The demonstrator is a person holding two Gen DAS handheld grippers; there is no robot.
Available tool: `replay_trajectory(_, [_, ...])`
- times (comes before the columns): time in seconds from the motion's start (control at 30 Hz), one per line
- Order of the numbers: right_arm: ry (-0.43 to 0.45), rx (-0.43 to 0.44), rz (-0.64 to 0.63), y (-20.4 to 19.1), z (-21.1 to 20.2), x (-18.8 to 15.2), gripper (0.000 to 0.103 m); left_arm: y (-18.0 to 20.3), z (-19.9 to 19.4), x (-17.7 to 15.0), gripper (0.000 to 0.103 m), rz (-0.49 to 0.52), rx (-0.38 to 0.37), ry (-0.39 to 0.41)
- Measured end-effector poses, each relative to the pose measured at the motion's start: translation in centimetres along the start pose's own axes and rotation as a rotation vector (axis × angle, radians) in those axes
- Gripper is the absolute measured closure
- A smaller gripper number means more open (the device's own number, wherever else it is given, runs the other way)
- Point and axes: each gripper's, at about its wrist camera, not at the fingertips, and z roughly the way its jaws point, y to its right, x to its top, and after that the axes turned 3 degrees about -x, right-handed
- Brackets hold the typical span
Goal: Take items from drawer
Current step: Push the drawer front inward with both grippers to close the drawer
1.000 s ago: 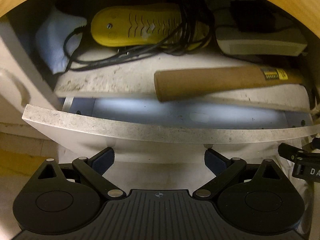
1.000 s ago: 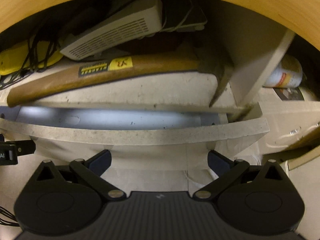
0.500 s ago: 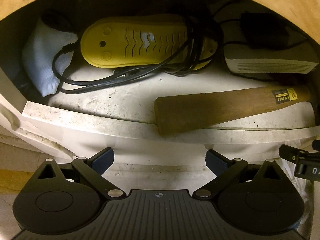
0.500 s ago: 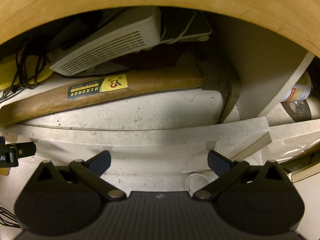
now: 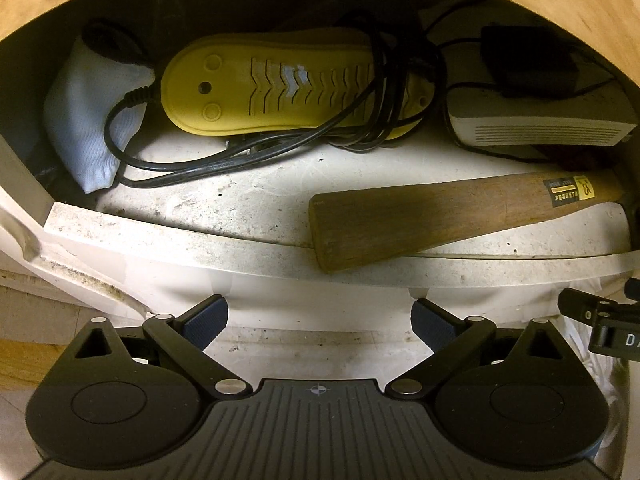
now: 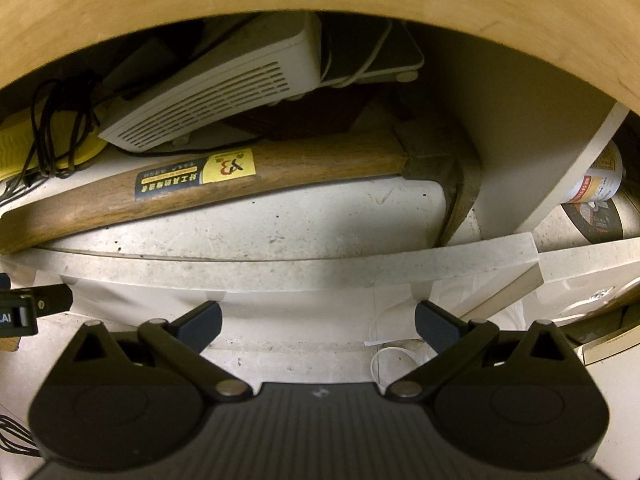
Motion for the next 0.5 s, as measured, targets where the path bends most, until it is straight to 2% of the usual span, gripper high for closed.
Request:
replay_trajectory(0.13, [-0.005, -0.004, 0.002, 0.2, 0.0, -0.1, 0.0, -0.1, 0.1, -0.8, 0.001, -0.001, -0.004, 0.013])
replay_trajectory(0.3, [-0.039, -0.004, 0.005, 0.6, -0.3, -1.1, 0.0, 0.0, -0.4, -2.1, 0.001, 0.0, -0.013, -0.011])
replay_trajectory(0.5, [-0.04, -0.017, 0.019, 1.6, -3.0, -1.7, 0.0, 1.6, -2.9, -3.0, 0.001, 0.08, 0.032, 0.043])
